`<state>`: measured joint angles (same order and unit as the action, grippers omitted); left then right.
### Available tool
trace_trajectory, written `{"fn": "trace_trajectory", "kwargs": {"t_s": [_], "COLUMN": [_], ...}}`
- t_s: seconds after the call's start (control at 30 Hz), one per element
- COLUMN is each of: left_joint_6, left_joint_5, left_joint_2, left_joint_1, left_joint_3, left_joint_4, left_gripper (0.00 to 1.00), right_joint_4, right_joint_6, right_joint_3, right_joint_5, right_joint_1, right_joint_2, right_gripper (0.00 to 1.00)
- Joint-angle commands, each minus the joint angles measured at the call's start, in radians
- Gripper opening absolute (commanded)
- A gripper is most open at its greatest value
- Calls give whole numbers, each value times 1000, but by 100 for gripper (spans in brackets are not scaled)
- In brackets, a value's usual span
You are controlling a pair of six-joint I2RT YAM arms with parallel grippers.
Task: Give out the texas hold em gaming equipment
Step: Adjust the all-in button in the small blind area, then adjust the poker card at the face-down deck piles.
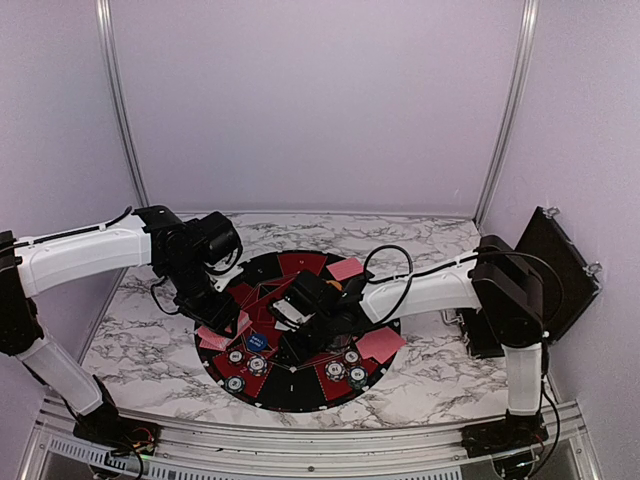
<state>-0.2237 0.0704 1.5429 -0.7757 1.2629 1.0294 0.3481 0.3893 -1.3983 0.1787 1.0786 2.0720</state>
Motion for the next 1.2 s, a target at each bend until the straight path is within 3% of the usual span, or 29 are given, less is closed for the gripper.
{"fn": "trace_trajectory", "kwargs": {"t_s": [0.0,0.4,0.63,1.0,1.17], "left_joint_6": [2,1,-8,-32,-36], "left_joint_5": [4,9,1,-15,-20], "left_joint_2": [-15,0,29,95,117], "left_joint_1": [6,-2,-25,-70,-84], "left_joint_3": [13,30,65,148,179], "left_joint_4": [6,9,16,35,41], "left_gripper": [52,52,52,52,52], "right_joint_4": [12,-51,-291,-530,-628], "right_joint_6": [-3,69,189,330,402], "right_joint_3": [-27,56,155,119,115], "right_joint_5": [-10,-25,170,445,515], "right_joint_1": [-3,-68,-174,-210,-210], "right_joint_2": [16,-138,-235,-143,-103], "right_gripper": [36,40,50,69,72]}}
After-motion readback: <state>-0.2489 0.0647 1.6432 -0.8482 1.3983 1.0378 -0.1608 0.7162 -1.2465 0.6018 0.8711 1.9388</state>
